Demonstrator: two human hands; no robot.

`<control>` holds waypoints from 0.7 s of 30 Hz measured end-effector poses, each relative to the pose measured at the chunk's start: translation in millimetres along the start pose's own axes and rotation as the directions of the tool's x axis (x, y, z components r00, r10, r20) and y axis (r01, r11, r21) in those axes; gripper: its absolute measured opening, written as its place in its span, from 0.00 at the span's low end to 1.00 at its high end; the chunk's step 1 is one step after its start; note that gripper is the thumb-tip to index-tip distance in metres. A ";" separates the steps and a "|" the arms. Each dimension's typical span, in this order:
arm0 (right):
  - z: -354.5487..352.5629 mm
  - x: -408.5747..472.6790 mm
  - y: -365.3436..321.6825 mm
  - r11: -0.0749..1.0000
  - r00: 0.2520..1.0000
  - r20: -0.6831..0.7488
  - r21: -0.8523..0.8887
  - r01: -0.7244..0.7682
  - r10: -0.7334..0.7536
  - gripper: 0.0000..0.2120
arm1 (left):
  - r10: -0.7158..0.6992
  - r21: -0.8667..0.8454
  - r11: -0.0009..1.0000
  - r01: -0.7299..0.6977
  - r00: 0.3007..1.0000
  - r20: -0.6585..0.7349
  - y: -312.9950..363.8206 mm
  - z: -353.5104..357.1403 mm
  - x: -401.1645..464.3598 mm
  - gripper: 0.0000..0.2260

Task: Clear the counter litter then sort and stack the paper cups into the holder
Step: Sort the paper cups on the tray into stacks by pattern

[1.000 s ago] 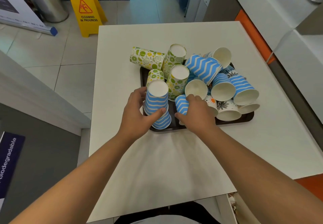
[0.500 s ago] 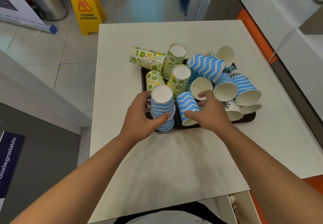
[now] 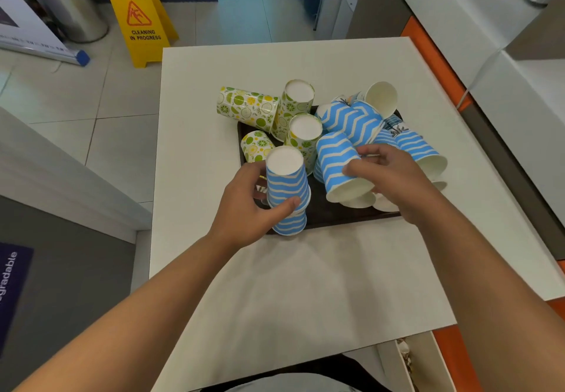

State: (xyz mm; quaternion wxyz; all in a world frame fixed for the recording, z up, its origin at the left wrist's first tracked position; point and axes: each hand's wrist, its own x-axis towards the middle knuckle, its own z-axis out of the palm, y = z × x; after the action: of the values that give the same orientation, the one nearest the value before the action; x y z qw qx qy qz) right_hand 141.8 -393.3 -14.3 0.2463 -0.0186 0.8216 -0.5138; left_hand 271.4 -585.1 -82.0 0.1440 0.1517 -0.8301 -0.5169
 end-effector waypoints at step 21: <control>39.8 -9.3 -0.6 0.921 0.917 -0.081 -0.006 0.391 -0.390 0.35 | -0.019 0.022 1.000 0.018 0.999 0.041 20.1 22.6 9.8 0.30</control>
State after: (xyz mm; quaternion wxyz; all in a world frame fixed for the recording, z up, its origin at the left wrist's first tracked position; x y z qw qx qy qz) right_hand 166.7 -424.2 -24.2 0.1057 -0.1599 0.8081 -0.5570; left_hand 251.5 -562.2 -72.7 0.1203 0.1501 -0.8371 -0.5122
